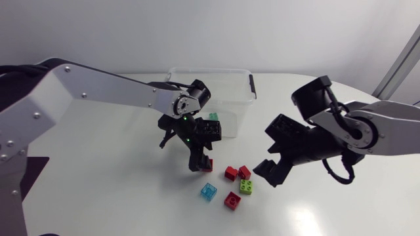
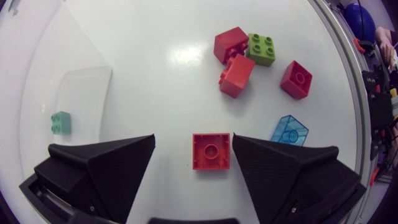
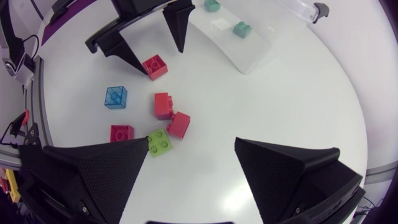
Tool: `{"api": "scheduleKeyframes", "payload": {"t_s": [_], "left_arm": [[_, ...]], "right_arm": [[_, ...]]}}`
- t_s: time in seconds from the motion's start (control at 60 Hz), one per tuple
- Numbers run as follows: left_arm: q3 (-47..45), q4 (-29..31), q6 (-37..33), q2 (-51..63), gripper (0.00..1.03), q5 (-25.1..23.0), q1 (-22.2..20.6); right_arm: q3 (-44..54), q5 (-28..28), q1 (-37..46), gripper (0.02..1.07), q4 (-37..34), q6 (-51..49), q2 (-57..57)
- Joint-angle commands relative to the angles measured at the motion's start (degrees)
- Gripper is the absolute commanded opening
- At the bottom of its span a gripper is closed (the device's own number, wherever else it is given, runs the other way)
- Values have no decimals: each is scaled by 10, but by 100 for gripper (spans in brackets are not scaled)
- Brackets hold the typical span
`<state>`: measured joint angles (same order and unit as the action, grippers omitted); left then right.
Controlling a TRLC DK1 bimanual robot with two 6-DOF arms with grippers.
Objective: Place the duplo bricks in the container
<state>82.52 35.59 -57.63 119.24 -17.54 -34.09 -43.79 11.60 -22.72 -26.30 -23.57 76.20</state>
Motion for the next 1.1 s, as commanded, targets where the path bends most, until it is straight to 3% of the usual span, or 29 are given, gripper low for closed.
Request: {"api": "scheduleKeyframes", "payload": {"t_s": [0.0, 0.15, 0.417, 0.6, 0.717, 0.883, 0.95, 1.083], "left_arm": [[28, 51, -33, 39, 61, -4, -2], [5, 56, -48, 42, 31, -4, -5], [-30, 48, -46, 2, 26, -4, 0], [-41, 90, -41, -93, 26, -5, 6], [-33, 106, -35, -175, 26, -7, 15], [34, 105, 1, -260, 26, -8, 44], [58, 82, 22, -260, 26, -10, 60], [64, -46, 106, -227, 28, -14, 93]], "right_arm": [[13, -11, -15, 102, 15, 20, 35], [-4, -25, -30, 102, 29, 33, 90], [-45, -59, -61, 97, 57, 54, 165], [-71, -69, -65, 92, 53, 68, 203], [-78, -73, -62, 77, 50, 71, 222], [-76, -76, -60, 37, 54, 76, 239], [-74, -76, -61, 35, 50, 75, 236], [-68, -76, -61, 32, 22, 79, 187]]}}
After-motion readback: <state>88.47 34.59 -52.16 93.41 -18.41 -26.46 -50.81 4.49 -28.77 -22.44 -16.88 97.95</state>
